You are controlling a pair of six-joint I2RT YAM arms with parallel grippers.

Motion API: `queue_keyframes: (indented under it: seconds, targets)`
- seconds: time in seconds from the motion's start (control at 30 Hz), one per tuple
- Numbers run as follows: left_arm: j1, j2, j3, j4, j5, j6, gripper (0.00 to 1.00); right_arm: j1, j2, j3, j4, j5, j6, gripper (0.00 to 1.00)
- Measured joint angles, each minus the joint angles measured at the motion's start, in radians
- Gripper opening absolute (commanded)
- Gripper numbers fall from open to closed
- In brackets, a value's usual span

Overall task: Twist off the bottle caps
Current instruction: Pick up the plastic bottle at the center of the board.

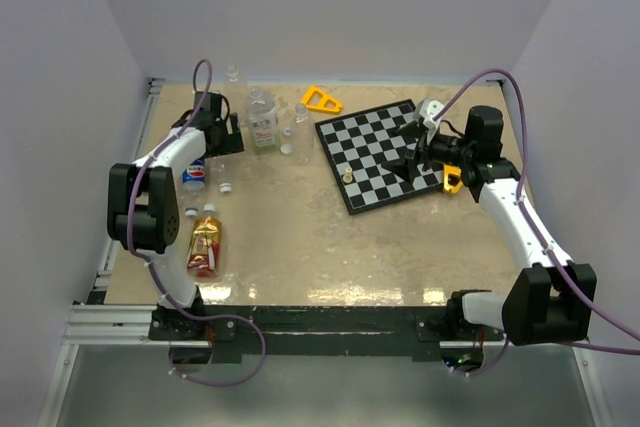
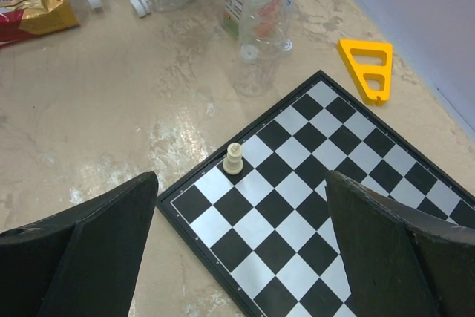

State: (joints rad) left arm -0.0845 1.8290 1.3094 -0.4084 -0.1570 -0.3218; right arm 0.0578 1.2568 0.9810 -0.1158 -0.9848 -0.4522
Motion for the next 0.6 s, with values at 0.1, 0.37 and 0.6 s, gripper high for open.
queue_keyframes:
  seconds: [0.1, 0.37, 0.6]
  targets:
    - [0.000, 0.017, 0.007, 0.000, -0.008, 0.000, 0.88, 0.000, 0.000, 0.000, -0.001, -0.011, -0.006, 0.98]
    - [0.000, 0.082, 0.009, 0.003, -0.035, -0.001, 0.89, 0.000, 0.019, 0.000, -0.042, -0.067, -0.049, 0.98]
    - [0.000, 0.108, 0.013, 0.003, -0.046, -0.001, 0.91, 0.000, 0.019, 0.000, -0.058, -0.082, -0.070, 0.98]
